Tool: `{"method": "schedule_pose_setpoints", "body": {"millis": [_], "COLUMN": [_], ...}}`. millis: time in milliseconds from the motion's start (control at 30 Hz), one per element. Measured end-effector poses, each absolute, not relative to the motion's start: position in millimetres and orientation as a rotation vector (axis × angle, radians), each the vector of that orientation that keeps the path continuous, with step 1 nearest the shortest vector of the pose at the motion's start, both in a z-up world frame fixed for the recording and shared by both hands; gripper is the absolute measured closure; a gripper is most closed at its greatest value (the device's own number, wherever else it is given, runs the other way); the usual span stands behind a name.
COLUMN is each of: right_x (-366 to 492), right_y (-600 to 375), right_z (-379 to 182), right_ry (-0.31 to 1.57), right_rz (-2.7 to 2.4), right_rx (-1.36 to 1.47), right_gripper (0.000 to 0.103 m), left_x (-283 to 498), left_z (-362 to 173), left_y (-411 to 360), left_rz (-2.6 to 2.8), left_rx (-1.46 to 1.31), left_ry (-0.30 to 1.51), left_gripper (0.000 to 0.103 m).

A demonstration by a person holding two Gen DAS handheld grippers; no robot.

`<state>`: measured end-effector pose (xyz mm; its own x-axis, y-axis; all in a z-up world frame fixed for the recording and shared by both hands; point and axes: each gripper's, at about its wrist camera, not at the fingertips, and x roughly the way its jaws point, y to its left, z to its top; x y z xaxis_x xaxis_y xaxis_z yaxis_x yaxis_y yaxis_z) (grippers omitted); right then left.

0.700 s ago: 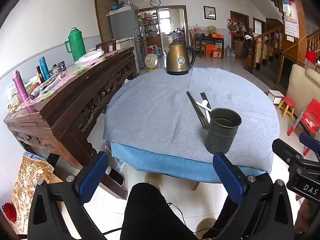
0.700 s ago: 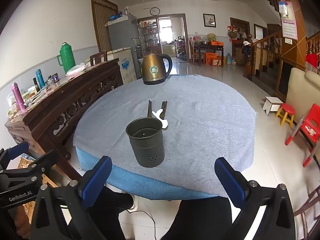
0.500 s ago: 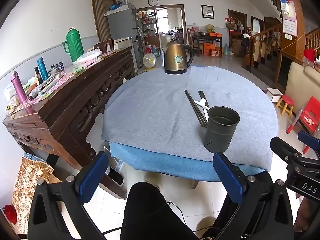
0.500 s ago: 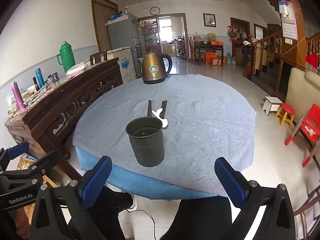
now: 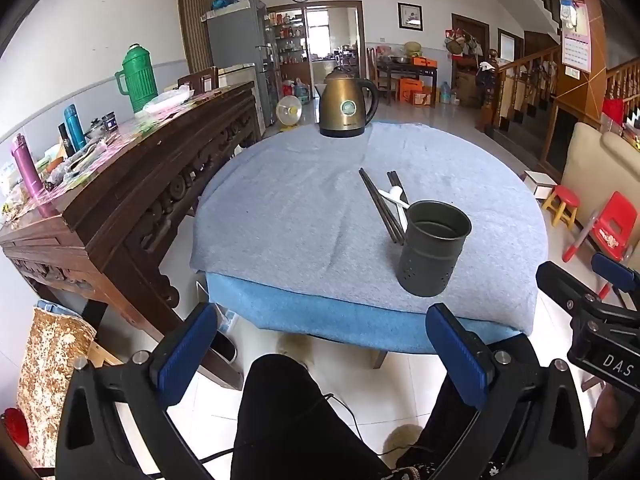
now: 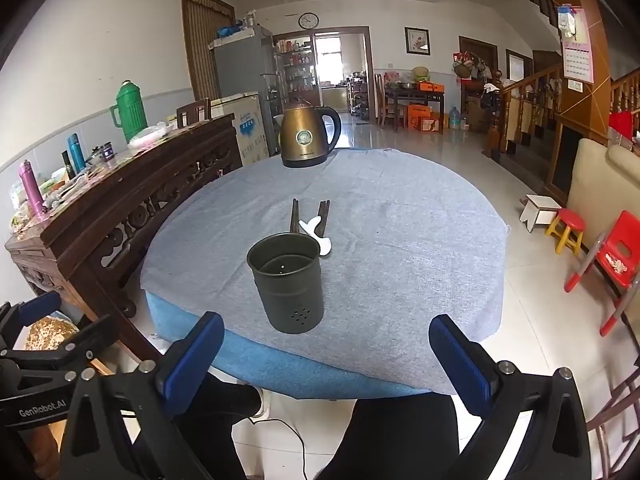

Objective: Organize utensils
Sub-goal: 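Move both tools toward the chopsticks and white spoons beside the green cup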

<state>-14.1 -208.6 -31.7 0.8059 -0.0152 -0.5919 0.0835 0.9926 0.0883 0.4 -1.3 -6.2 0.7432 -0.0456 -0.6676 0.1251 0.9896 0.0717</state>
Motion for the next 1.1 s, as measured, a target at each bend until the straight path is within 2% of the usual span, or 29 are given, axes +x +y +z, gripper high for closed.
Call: {"method": "schedule_pose_setpoints", "body": {"millis": [667, 1100], "right_x": [-15, -2], "right_y": [-215, -228], "right_z": [-29, -39], "right_ry": [0.625, 0.660], "right_rz": [-0.093, -0.116], "right_rx": [0.105, 0.144], "right_gripper": [0.000, 0.000], "left_x": [-20, -14], "left_z": [-6, -4], "left_y": [1, -9], "left_rz": [-0.084, -0.074], "left_rx": [0.188, 0.262], "left_ry": [0.762, 0.693], "left_gripper": [0.000, 0.000]}}
